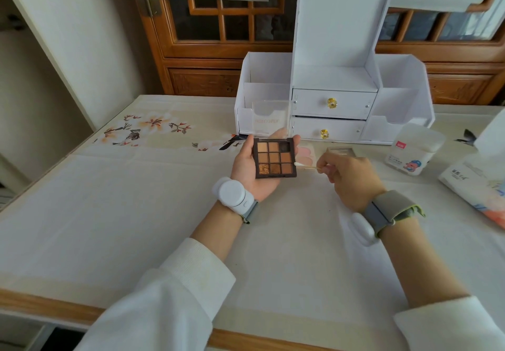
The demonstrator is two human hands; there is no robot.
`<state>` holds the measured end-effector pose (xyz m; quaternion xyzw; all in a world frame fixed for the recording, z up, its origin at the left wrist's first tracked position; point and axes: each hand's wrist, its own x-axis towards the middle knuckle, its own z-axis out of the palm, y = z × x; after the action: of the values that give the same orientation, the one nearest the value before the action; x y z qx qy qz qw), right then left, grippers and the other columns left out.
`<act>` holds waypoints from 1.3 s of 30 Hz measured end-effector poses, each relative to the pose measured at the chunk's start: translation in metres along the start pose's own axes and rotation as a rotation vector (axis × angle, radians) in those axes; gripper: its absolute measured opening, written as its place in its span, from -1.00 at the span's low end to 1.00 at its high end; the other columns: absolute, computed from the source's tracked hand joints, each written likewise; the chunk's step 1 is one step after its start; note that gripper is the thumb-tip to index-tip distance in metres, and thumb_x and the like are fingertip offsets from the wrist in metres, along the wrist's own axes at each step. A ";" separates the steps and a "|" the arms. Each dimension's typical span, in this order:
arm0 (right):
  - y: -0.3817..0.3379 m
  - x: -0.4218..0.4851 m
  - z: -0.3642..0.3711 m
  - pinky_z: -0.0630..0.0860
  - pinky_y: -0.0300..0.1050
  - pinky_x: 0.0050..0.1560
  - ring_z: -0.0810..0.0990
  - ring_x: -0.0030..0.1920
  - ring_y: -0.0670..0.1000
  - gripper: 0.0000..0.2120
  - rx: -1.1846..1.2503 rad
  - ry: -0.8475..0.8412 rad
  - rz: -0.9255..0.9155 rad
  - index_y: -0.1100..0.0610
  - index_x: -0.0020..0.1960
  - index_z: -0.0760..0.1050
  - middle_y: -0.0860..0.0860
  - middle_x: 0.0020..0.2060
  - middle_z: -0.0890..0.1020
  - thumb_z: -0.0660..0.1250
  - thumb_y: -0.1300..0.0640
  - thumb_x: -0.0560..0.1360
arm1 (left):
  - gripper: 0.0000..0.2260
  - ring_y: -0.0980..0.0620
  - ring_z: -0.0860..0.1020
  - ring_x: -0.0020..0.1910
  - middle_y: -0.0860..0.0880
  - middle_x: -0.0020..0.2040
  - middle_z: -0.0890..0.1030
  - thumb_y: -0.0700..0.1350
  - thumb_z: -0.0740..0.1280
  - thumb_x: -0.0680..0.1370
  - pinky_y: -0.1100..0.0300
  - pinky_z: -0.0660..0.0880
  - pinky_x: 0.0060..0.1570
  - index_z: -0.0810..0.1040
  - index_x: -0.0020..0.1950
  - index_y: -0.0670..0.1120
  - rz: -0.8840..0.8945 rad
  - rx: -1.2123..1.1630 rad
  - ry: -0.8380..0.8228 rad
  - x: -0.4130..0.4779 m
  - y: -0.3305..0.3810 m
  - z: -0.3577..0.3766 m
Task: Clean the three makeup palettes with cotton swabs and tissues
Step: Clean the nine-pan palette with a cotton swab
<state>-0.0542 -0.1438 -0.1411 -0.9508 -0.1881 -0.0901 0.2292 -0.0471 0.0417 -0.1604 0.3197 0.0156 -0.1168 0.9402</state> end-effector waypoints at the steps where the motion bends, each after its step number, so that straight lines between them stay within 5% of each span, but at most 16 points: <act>1: 0.000 0.000 0.000 0.33 -0.16 -0.19 0.44 -0.22 0.05 -0.81 -0.002 -0.013 -0.003 0.15 -0.02 0.53 -0.04 -0.35 0.48 0.15 0.29 0.55 | -0.47 -0.14 0.57 0.02 -0.26 0.07 0.61 0.16 -0.03 0.62 0.00 0.31 0.30 0.46 0.29 -0.19 0.002 -0.002 0.001 0.000 0.001 0.000; 7: 0.000 0.000 0.000 0.35 -0.14 -0.20 0.50 -0.20 0.11 -0.81 -0.007 0.030 -0.037 0.17 -0.01 0.51 0.00 -0.34 0.50 0.14 0.33 0.53 | -0.46 -0.13 0.54 0.07 -0.26 0.08 0.61 0.16 -0.06 0.62 -0.01 0.34 0.27 0.47 0.28 -0.20 0.011 -0.005 -0.006 -0.001 0.001 0.001; 13: 0.000 0.000 0.002 0.41 -0.10 -0.18 0.47 -0.23 0.08 -0.81 0.003 -0.030 -0.037 0.12 -0.03 0.51 -0.03 -0.36 0.50 0.15 0.29 0.55 | -0.47 -0.13 0.53 0.06 -0.27 0.13 0.58 0.15 -0.05 0.63 -0.04 0.14 0.44 0.48 0.27 -0.19 0.000 -0.045 -0.017 0.001 0.004 -0.002; 21: -0.003 -0.002 0.003 0.47 -0.04 -0.16 0.52 -0.22 0.14 -0.82 -0.002 -0.118 -0.068 0.09 -0.06 0.52 0.02 -0.33 0.53 0.16 0.27 0.54 | -0.48 -0.11 0.62 -0.06 -0.23 0.10 0.61 0.15 -0.08 0.63 -0.17 0.28 0.31 0.49 0.25 -0.16 0.046 -0.045 -0.022 0.001 0.007 -0.003; 24: -0.004 -0.002 0.004 0.40 -0.13 -0.19 0.50 -0.24 0.07 -0.82 0.062 -0.084 -0.062 0.13 -0.05 0.51 -0.03 -0.37 0.52 0.15 0.29 0.55 | -0.48 -0.11 0.60 -0.03 -0.24 0.10 0.60 0.15 -0.07 0.63 -0.11 0.41 0.17 0.48 0.28 -0.15 0.075 -0.046 0.017 0.002 0.008 -0.003; 29: -0.015 -0.006 0.010 0.41 -0.17 -0.22 0.52 -0.26 0.02 -0.84 0.181 -0.061 -0.054 0.05 -0.12 0.40 -0.08 -0.35 0.60 0.15 0.27 0.55 | -0.43 -0.14 0.53 0.05 -0.27 0.17 0.55 0.19 -0.10 0.63 -0.04 0.28 0.37 0.45 0.33 -0.16 0.122 -0.154 0.102 0.003 0.014 -0.005; 33: -0.035 -0.009 0.021 0.37 -0.37 -0.30 0.50 -0.31 -0.13 -0.89 0.229 -0.092 -0.039 0.06 -0.13 0.40 -0.07 -0.29 0.67 0.17 0.22 0.54 | -0.36 -0.18 0.54 0.00 -0.27 0.10 0.55 0.27 -0.14 0.60 -0.04 0.35 0.24 0.50 0.19 -0.17 0.139 -0.244 0.139 0.004 0.018 -0.005; 39: -0.046 -0.008 0.031 0.39 -0.15 -0.21 0.50 -0.26 0.06 -0.90 0.247 0.043 -0.006 0.19 -0.12 0.52 0.05 -0.32 0.59 0.23 0.24 0.51 | -0.36 -0.22 0.55 0.00 -0.31 0.06 0.56 0.26 -0.13 0.60 -0.08 0.41 0.19 0.48 0.23 -0.19 0.139 -0.304 0.180 0.003 0.019 -0.002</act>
<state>-0.0776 -0.0937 -0.1522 -0.9126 -0.1958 -0.0872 0.3482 -0.0393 0.0569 -0.1506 0.1832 0.0948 -0.0188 0.9783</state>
